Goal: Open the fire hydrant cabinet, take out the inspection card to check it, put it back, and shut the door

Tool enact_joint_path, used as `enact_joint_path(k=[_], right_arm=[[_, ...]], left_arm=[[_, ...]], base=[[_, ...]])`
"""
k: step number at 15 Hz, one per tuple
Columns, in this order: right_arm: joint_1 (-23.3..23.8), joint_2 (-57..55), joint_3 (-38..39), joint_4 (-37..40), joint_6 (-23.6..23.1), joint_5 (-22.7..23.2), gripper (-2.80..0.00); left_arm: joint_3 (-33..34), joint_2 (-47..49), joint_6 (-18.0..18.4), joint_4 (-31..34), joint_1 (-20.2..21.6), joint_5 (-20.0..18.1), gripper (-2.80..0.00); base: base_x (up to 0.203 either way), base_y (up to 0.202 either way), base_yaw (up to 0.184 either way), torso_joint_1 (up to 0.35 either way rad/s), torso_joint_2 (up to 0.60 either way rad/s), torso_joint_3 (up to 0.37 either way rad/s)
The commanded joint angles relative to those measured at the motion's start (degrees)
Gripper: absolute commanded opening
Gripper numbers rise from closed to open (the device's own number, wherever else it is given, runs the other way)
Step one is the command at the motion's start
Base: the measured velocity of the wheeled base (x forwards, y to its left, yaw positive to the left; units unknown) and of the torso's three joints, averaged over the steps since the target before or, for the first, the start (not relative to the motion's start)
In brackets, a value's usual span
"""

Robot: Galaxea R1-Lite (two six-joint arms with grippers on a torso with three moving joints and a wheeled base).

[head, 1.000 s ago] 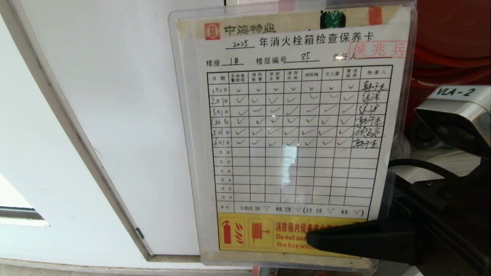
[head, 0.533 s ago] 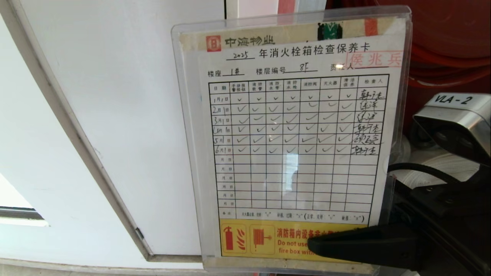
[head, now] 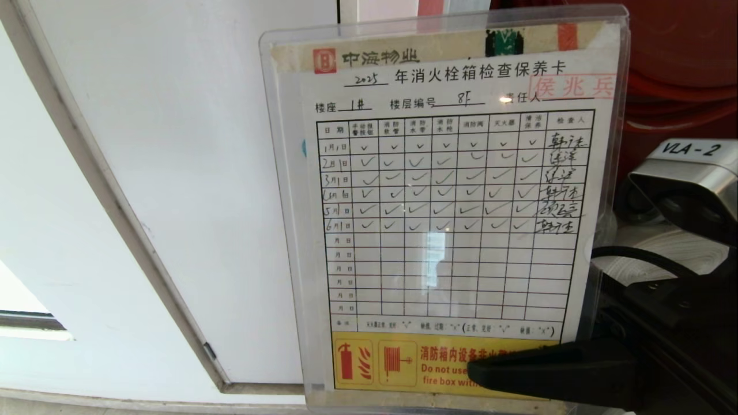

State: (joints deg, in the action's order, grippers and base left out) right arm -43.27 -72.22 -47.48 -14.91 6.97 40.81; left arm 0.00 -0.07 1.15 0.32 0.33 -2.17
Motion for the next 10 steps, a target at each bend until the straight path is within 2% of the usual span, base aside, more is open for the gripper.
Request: enact_joint_path(k=[1,5,10], right_arm=[[-0.3,0.1,0.0,-0.1,0.1,0.2,-2.8],[-0.4,1.9,-0.1,0.6,0.1,-0.6,-2.8],[-0.4,5.7,-0.2,3.5,0.0,-7.0,-2.8]], left_arm=[[0.0,0.1,0.0,-0.1,0.0,0.0,-2.8],[0.0,0.1,0.0,-0.1,0.0,0.0,-2.8],[0.0,0.1,0.0,0.0,0.0,0.0,-2.8]], base=[[0.0,0.0,0.0,0.0,0.0,0.0],[0.0,0.0,0.0,0.0,0.0,0.0],[0.0,0.0,0.0,0.0,0.0,0.0]])
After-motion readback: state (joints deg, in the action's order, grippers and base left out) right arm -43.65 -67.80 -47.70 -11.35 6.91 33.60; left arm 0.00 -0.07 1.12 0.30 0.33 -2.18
